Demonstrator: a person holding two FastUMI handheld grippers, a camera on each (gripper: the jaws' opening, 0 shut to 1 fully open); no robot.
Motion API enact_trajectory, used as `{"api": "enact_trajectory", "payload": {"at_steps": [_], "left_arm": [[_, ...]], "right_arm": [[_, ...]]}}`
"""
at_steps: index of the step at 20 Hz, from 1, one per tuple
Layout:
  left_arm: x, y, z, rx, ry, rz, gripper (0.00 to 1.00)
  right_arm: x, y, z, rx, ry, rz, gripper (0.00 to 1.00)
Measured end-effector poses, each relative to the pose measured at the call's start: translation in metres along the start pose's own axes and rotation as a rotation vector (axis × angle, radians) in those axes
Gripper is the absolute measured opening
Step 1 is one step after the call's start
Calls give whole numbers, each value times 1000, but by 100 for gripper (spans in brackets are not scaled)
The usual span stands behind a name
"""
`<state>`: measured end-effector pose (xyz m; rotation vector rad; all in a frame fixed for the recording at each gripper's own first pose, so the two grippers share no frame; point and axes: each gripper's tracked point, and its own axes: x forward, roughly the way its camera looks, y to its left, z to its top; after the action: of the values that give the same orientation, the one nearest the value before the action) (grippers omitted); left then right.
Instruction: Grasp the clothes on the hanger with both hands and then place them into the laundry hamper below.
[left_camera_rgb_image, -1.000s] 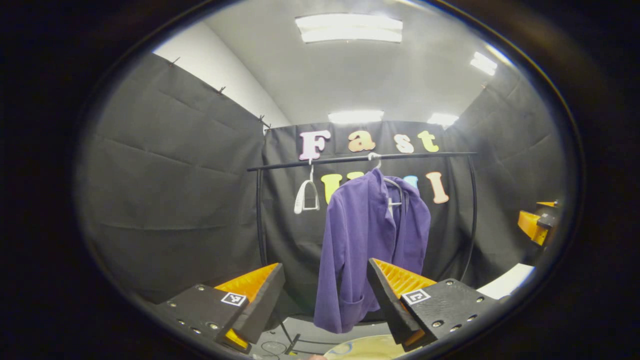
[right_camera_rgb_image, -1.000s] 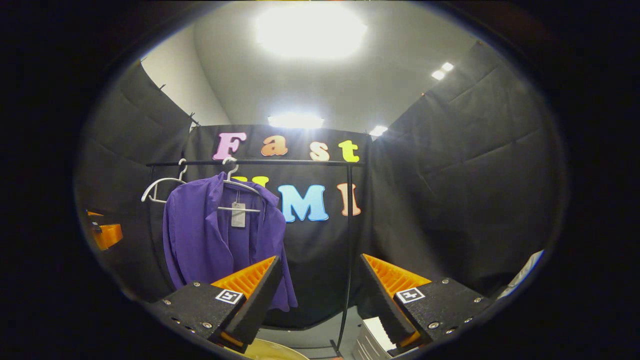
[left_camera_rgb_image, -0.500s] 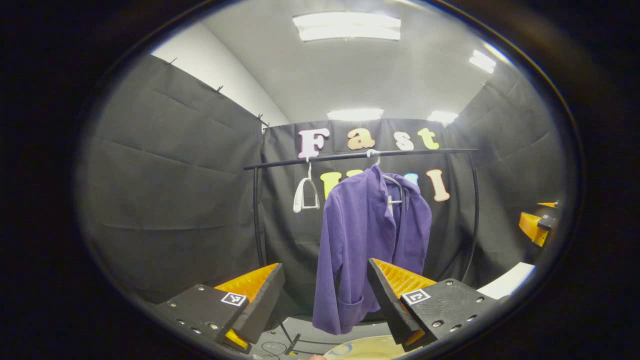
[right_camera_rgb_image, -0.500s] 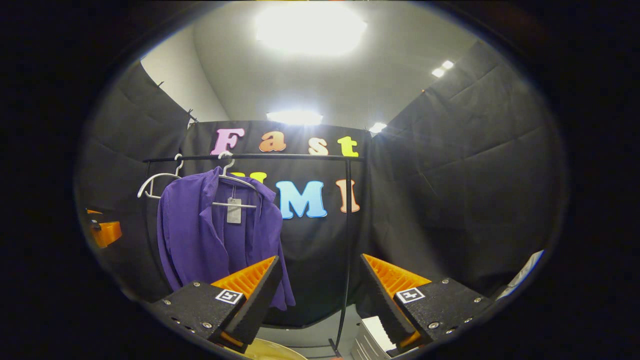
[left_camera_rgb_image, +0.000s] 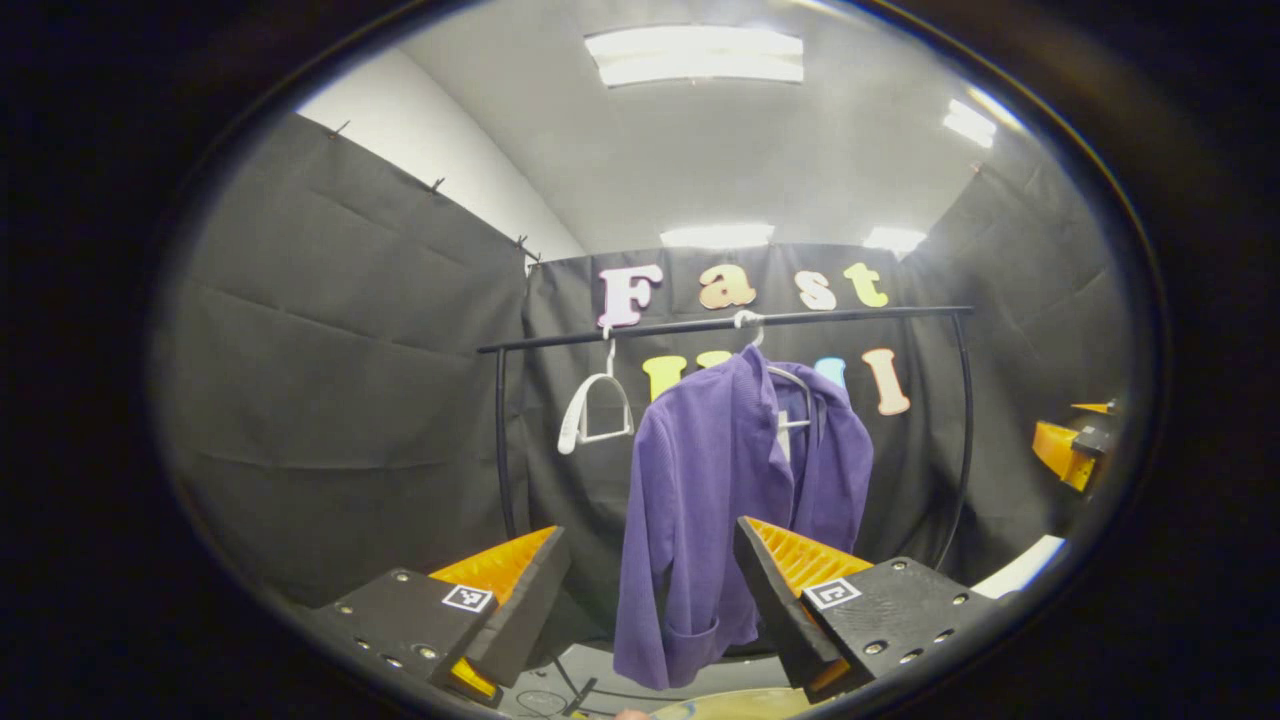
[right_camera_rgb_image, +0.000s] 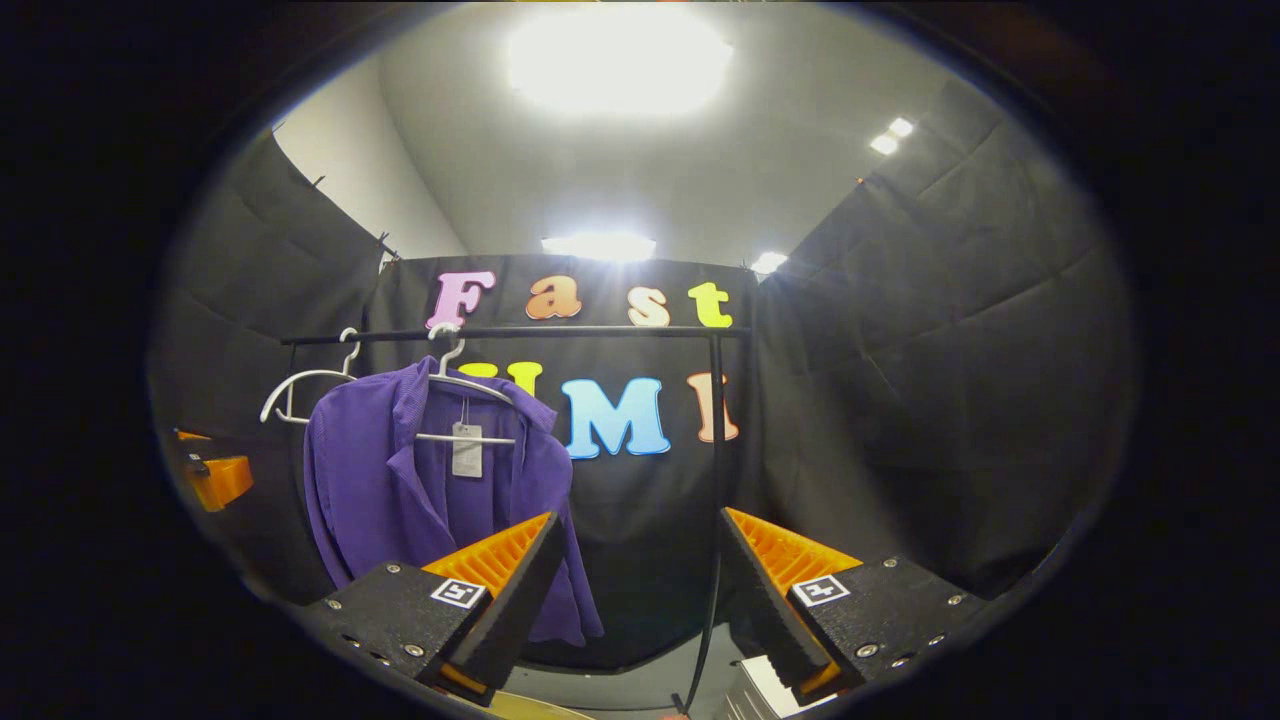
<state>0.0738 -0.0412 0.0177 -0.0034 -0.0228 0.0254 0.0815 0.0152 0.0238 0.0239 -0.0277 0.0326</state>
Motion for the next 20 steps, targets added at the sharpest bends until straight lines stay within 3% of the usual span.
{"api": "enact_trajectory", "payload": {"at_steps": [12,13,14,17,18,20], "left_arm": [[69,-77,31,-40,-58,-8,100],[75,-83,31,-46,-55,-10,96],[81,-90,30,-49,-53,-13,100],[99,-105,31,-36,-57,-18,100],[106,-113,30,-33,-58,-25,96],[123,-124,28,-31,-60,-31,100]], "right_arm": [[84,16,6,69,-22,120,95],[91,17,6,75,-24,129,95],[100,17,6,81,-25,138,95],[119,25,8,98,-37,187,95],[125,29,8,105,-38,209,95],[139,34,9,119,-43,238,95]]}}
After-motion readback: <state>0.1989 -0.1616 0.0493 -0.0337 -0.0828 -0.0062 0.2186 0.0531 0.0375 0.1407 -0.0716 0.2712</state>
